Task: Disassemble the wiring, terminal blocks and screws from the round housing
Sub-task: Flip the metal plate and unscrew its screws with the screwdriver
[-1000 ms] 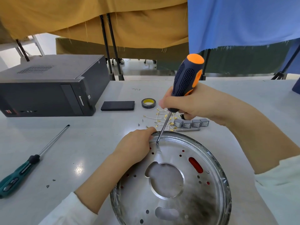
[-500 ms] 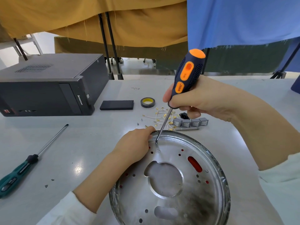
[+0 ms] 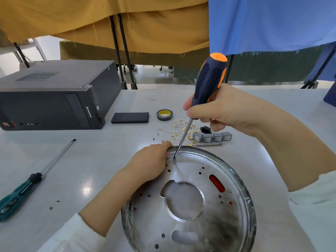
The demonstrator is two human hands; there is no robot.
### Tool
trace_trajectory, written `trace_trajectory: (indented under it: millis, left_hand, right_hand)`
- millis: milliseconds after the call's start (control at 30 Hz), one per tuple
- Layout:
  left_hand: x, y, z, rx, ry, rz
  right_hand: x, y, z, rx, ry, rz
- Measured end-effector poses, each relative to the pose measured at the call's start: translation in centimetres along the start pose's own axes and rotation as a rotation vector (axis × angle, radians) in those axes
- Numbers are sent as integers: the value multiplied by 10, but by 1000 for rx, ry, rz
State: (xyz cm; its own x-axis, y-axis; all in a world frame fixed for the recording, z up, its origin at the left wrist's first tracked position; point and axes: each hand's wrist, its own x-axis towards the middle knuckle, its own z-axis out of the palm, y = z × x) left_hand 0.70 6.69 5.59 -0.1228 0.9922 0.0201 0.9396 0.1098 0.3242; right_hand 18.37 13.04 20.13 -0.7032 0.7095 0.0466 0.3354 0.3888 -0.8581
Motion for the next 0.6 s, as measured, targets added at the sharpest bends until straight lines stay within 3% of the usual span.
trace_trajectory:
  millis: [167, 433, 600]
  left_hand:
    - [0, 2, -2, 2, -24, -6]
    - [-5, 2, -7, -135, -46, 6]
    - [-3, -2, -12, -239, -106, 51]
  right_hand:
    - [4, 2, 6, -209, 192, -65]
    - [2, 1, 2, -47, 59, 26]
    - [3, 2, 5, -181, 158, -36]
